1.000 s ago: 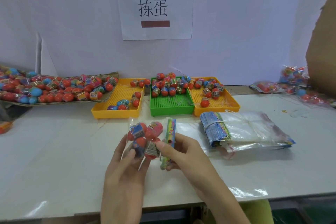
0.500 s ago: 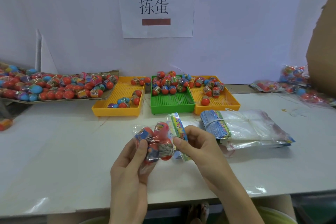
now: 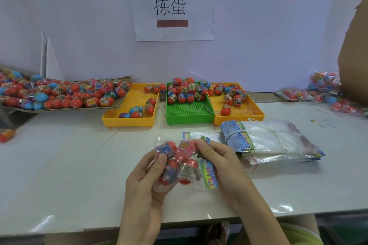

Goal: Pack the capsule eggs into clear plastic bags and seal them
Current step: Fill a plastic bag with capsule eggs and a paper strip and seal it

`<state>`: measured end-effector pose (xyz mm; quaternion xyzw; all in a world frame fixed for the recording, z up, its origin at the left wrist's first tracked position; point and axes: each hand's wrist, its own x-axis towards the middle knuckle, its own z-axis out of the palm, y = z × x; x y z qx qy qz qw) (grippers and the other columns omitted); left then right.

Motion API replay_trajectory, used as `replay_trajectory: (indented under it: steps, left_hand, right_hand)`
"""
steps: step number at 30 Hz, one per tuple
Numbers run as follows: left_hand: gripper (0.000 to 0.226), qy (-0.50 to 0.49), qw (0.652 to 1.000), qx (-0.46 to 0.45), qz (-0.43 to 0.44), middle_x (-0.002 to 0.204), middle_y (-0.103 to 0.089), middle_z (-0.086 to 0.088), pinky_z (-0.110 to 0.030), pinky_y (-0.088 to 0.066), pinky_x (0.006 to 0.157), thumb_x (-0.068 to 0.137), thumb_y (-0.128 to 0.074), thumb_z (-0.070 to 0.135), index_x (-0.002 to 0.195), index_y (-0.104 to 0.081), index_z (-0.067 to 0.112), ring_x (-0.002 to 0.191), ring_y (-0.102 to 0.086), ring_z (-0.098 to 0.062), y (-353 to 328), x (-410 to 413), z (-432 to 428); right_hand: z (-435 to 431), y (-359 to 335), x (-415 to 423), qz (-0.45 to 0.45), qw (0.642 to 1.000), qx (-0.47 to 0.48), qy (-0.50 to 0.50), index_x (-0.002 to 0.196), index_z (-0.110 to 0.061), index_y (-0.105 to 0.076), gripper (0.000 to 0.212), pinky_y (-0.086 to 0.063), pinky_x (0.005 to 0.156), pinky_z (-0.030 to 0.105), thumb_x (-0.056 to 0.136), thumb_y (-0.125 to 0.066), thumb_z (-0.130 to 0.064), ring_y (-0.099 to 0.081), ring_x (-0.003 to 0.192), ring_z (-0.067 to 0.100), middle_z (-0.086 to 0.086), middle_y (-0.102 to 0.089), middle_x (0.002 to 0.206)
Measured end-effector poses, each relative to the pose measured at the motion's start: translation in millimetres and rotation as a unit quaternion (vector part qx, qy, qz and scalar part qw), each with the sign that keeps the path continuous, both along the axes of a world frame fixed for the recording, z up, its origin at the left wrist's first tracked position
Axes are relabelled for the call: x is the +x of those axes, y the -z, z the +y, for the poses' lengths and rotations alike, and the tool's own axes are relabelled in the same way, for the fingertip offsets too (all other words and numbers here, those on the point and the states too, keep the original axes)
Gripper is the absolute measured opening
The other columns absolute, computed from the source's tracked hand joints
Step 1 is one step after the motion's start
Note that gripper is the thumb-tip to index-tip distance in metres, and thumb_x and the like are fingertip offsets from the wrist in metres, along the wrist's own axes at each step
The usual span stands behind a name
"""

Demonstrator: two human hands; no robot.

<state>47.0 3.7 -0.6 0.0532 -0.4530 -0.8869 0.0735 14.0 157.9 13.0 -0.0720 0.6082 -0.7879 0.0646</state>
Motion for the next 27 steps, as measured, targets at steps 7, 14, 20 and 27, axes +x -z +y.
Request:
replay_trajectory:
  steps: [7, 14, 20, 27]
  left_hand:
    - [0.034, 0.002, 0.991, 0.126, -0.039, 0.11, -0.076, -0.013, -0.03, -0.06, 0.052, 0.081, -0.061, 0.025, 0.106, -0.078, 0.011, 0.086, -0.077, -0.021, -4, 0, -6]
    - [0.032, -0.024, 0.999, 0.033, 0.02, 0.106, -0.076, -0.014, -0.033, -0.061, 0.058, 0.081, -0.065, 0.03, 0.109, -0.07, 0.015, 0.083, -0.076, -0.022, -1, 2, -2]
    - [0.036, -0.025, 0.979, -0.09, 0.18, 0.122, -0.071, -0.009, -0.043, -0.057, 0.092, 0.065, -0.085, 0.013, 0.097, -0.076, 0.028, 0.117, -0.066, -0.03, 7, 5, -2]
    - [0.01, -0.071, 0.937, -0.202, 0.276, 0.146, -0.054, 0.002, -0.034, -0.056, 0.094, 0.072, -0.085, 0.033, 0.076, -0.077, 0.037, 0.136, -0.052, -0.028, 9, 8, 8]
  right_hand:
    - [2, -5, 2, 0.033, 0.999, -0.015, 0.022, 0.09, -0.01, -0.078, 0.031, -0.051, 0.055, 0.029, 0.088, -0.06, -0.035, -0.06, 0.06, 0.02, 0.012, -0.071, 0.086]
    - [2, -6, 6, 0.073, 0.996, 0.05, -0.029, 0.101, -0.01, -0.074, 0.025, -0.053, 0.055, 0.03, 0.083, -0.072, -0.027, -0.064, 0.075, 0.024, 0.016, -0.07, 0.097]
    - [8, 0, 2, 0.185, 0.981, 0.01, 0.05, 0.072, -0.022, -0.077, 0.022, -0.05, 0.071, 0.022, 0.076, -0.069, -0.003, -0.065, 0.082, 0.011, 0.0, -0.072, 0.086]
    - [14, 5, -4, 0.228, 0.971, -0.062, 0.042, 0.062, -0.028, -0.071, 0.019, -0.053, 0.087, 0.035, 0.063, -0.08, -0.011, -0.065, 0.11, 0.021, 0.001, -0.068, 0.118]
